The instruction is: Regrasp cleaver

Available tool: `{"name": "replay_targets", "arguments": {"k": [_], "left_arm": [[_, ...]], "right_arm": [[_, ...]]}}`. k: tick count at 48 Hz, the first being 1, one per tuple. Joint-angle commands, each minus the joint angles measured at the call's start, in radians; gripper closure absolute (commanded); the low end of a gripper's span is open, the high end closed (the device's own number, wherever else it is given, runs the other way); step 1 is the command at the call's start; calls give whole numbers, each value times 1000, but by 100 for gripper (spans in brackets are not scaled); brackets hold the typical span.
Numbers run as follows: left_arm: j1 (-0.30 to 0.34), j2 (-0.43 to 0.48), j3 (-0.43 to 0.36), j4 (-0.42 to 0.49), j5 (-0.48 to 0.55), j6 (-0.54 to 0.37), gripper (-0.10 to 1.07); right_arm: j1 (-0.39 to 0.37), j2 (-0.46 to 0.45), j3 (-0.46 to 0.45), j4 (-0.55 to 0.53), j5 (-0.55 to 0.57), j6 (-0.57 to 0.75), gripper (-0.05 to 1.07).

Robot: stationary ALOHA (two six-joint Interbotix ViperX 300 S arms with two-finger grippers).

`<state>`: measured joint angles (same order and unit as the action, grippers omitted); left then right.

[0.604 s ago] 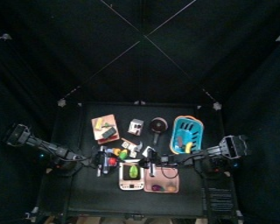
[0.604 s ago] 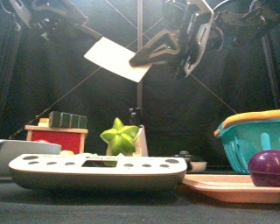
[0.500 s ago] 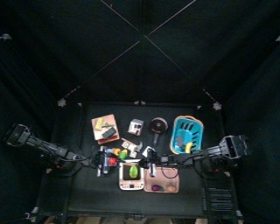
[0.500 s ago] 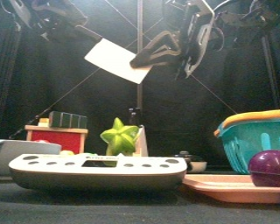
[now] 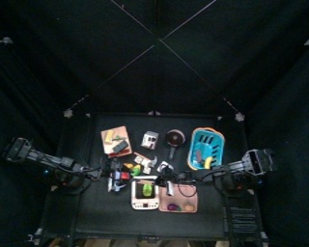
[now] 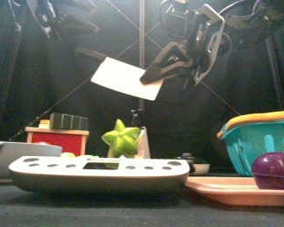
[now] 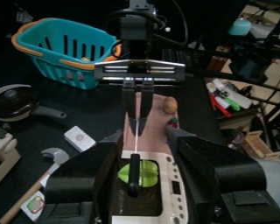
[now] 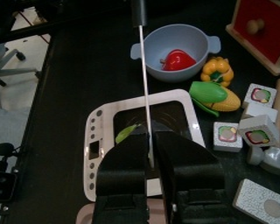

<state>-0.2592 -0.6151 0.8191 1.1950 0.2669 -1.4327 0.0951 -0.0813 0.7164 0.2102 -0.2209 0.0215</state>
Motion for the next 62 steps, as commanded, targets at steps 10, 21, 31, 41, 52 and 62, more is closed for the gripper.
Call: {"name": "replay_targets", "arguments": {"k": [10,21,31,41,52,62], "left_arm": [[-8,-15,-78,-273,190,253,16],[-37,2,-233,-653,451,765,16],[-38,-20,-204,-670,132,1028,16],[81,-34,17,-583,-393,1029,16],[210,-38,172,-663,-591,1040,17],[230,-35,232,-675,-680,1095,17]], "right_arm": [[-6,-38,-25,3,3,-2,73],[-6,-38,-29,3,3,-3,73],[-3,-43,-29,3,3,-2,73],[2,-63,-29,5,11,-2,73],[5,-87,-21,3,12,-2,73],[12,-83,-20,2,12,-2,73]]}}
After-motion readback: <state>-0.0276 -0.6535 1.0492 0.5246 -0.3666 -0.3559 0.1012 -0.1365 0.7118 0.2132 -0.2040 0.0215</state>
